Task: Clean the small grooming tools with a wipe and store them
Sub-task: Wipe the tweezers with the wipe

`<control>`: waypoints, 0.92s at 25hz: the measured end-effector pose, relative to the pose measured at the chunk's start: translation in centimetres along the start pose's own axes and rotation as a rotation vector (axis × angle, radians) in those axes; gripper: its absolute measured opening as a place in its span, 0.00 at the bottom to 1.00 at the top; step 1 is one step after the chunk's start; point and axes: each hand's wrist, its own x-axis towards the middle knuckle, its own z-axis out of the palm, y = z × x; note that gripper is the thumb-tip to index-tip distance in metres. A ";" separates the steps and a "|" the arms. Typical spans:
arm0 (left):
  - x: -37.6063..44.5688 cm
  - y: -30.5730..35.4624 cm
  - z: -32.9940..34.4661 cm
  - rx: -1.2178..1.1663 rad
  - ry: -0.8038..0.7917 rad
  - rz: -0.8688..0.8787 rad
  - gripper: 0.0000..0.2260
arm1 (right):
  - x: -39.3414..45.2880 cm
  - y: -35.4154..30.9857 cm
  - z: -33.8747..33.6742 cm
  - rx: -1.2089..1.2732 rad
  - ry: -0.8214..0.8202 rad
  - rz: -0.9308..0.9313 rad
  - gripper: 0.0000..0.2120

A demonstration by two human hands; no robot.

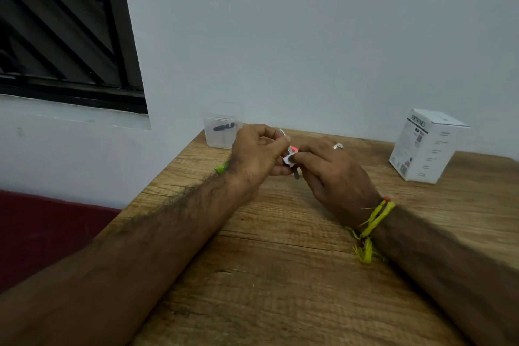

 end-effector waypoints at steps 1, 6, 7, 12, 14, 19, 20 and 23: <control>0.0 0.0 -0.1 -0.002 0.014 -0.003 0.06 | 0.0 0.0 0.0 0.006 -0.018 0.006 0.09; 0.2 -0.1 -0.1 0.016 0.026 -0.003 0.05 | 0.1 0.0 0.0 0.008 -0.034 -0.009 0.10; 0.1 -0.1 0.0 0.032 0.026 0.002 0.05 | 0.2 0.0 -0.1 0.022 -0.034 -0.005 0.10; 0.3 0.0 0.2 0.058 0.028 0.006 0.05 | 0.0 0.1 -0.4 0.021 -0.056 -0.005 0.12; 0.2 0.1 0.0 0.073 0.034 0.008 0.05 | 0.0 -0.1 -0.3 0.039 -0.057 -0.007 0.11; 0.2 0.4 -0.2 0.090 0.033 0.011 0.06 | -0.2 0.0 -0.7 0.047 -0.071 -0.022 0.11; 0.2 0.4 -0.4 0.099 0.040 0.017 0.06 | -0.3 -0.1 -0.5 0.052 -0.078 -0.023 0.10; 0.4 0.3 -0.7 0.062 0.049 0.011 0.06 | -0.6 -0.4 -0.2 0.083 -0.119 -0.048 0.11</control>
